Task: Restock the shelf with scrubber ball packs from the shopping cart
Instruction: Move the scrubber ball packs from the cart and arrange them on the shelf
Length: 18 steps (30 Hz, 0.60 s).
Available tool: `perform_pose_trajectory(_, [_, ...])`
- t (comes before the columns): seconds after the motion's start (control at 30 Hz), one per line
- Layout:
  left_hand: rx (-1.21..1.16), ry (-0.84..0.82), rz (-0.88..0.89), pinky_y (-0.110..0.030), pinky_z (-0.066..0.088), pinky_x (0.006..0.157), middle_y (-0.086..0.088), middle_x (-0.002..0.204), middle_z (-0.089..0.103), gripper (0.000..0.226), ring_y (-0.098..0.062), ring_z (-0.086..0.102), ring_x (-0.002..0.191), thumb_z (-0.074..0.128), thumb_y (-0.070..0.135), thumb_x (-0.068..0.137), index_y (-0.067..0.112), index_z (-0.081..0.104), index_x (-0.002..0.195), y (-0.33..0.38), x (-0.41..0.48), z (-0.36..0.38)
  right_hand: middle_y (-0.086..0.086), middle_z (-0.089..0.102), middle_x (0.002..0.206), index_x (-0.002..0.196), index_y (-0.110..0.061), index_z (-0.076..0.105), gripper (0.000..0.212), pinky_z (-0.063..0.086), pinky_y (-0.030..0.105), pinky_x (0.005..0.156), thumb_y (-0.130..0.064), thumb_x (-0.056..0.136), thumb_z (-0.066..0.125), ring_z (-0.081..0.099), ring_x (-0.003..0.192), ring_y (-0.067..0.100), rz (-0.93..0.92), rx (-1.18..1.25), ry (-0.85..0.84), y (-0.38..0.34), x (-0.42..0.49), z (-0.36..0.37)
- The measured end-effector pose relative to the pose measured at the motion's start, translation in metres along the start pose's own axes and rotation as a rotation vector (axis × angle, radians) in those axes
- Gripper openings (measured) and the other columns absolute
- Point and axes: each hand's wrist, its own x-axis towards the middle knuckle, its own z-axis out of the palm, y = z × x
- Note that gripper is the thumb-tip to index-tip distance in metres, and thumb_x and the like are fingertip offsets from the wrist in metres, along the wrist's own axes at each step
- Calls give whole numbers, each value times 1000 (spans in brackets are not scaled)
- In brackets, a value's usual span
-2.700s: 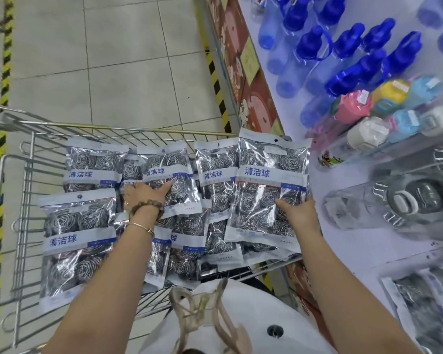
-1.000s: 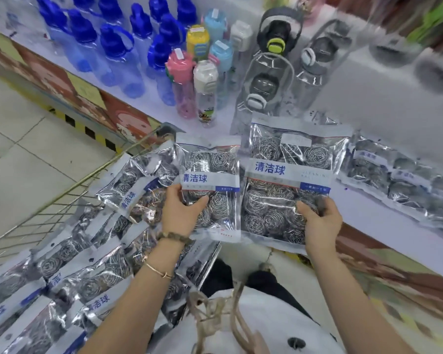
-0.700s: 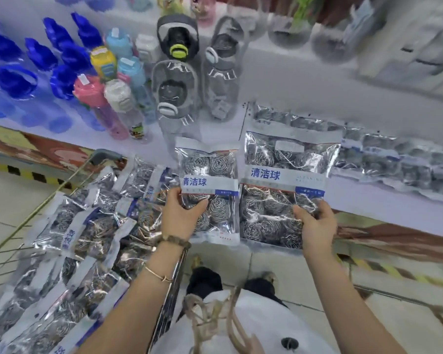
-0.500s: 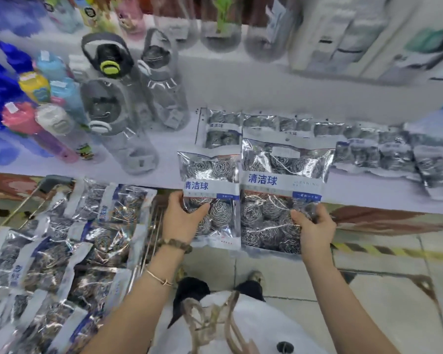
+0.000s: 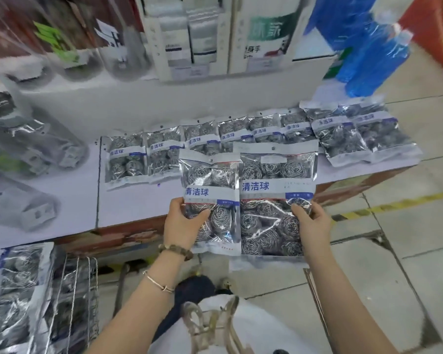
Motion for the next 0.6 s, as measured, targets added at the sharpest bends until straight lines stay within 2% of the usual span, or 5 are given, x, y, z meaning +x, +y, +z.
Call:
perform_pose_trajectory(0.07, [16, -29, 22, -27, 42, 74, 10, 91, 54, 56, -12, 54, 84, 75, 27, 73, 14, 45, 118, 14, 7, 18, -1, 53, 69, 83, -15, 64, 2, 35, 27, 61, -13, 85, 64, 41, 63, 13, 3, 28, 29, -1, 8, -11])
perform_pose_trajectory(0.2, [17, -85, 76, -27, 44, 76, 6, 93, 57, 50, -13, 55, 83, 76, 27, 73, 17, 46, 112, 41, 23, 54, 2, 58, 75, 92, -11, 65, 7, 38, 26, 60, -13, 86, 63, 45, 66, 12, 25, 67, 113, -4, 29, -29])
perform_pose_trajectory(0.4, [40, -195, 130, -28, 46, 80, 12, 95, 56, 46, -11, 57, 89, 74, 28, 74, 28, 41, 106, 78, 66, 108, 7, 53, 73, 91, -6, 66, 12, 33, 29, 56, -16, 86, 64, 41, 68, 17, 61, 70, 260, -15, 89, -45])
perform_pose_trajectory(0.5, [85, -216, 137, -35, 53, 81, 12, 97, 60, 49, -12, 60, 89, 75, 35, 72, 27, 44, 110, 94, 101, 134, 8, 53, 74, 91, 2, 63, 19, 32, 29, 56, -16, 85, 66, 40, 68, 17, 56, 66, 308, -28, 128, -45])
perform_pose_trajectory(0.6, [152, -236, 138, -34, 53, 77, 8, 103, 60, 58, -12, 59, 89, 73, 42, 72, 22, 45, 119, 114, 132, 158, 5, 49, 67, 89, -4, 65, 13, 30, 30, 55, -16, 86, 64, 37, 61, 14, 42, 25, 308, -46, 165, -48])
